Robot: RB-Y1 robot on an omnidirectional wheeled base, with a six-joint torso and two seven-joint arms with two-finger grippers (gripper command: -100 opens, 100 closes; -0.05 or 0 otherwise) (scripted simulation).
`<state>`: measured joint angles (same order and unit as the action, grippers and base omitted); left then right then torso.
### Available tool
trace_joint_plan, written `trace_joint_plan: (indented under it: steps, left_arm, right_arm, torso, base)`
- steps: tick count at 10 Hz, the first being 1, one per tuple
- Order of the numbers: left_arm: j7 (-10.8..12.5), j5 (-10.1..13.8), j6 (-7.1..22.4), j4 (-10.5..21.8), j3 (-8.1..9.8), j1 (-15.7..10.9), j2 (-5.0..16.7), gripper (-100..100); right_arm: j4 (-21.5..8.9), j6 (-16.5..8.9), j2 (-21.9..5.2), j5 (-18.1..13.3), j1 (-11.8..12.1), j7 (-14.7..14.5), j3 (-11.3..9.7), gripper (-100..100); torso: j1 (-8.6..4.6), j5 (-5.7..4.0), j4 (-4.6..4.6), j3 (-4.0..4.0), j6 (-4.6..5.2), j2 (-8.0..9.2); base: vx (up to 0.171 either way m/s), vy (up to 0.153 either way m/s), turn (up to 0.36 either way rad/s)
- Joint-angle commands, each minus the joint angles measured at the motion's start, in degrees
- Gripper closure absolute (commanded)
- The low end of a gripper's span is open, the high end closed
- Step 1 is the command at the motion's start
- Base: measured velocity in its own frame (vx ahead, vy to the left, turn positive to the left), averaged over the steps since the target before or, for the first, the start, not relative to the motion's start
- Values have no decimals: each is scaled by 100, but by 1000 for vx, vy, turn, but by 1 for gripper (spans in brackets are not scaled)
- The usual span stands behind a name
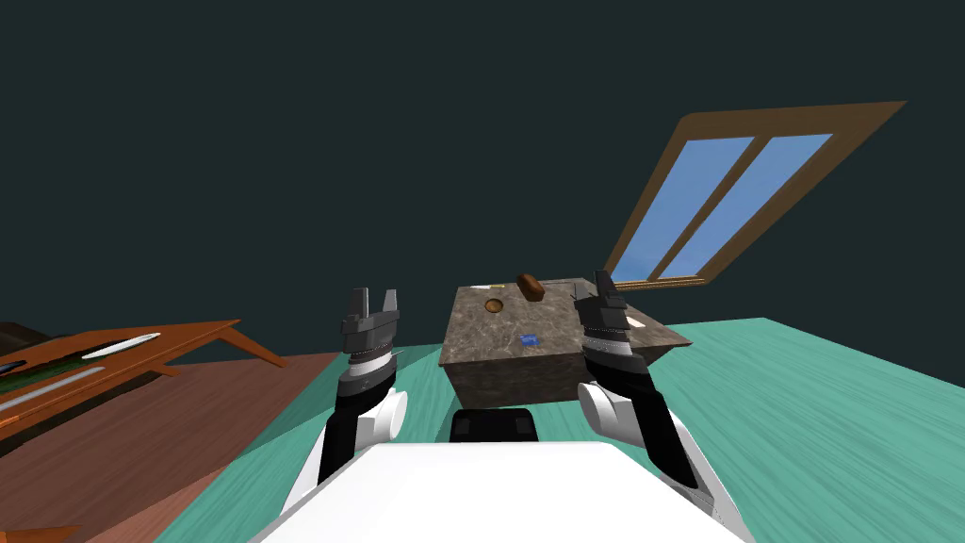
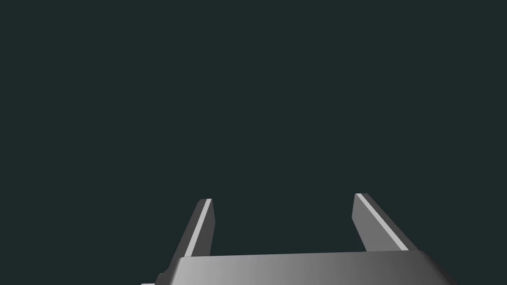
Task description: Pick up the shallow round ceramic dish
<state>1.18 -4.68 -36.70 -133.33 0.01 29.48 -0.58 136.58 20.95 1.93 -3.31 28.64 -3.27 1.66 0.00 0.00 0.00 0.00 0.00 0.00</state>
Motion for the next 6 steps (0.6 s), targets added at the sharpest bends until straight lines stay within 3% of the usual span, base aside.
trace_joint_plan:
  steps: [1,4,6]
  left_arm:
    - [0,0,0,0,0,0,0,0]
    - [0,0,0,0,-1,-1,-1,0]
    - [0,0,0,0,-1,-1,-1,0]
  right_arm:
    - [-53,3,-280,-15,-16,-7,8,-100]
    - [-255,22,-778,-74,-79,-36,35,-100]
    - [-456,45,-1018,-134,-146,-64,66,-100]
  torso:
    - [0,0,0,0,0,0]
    - [27,6,6,15,-1,27]
    - [57,12,7,19,-1,32]
  base:
    - [-22,33,28]
    - [-73,85,34]
    - [-96,168,44]
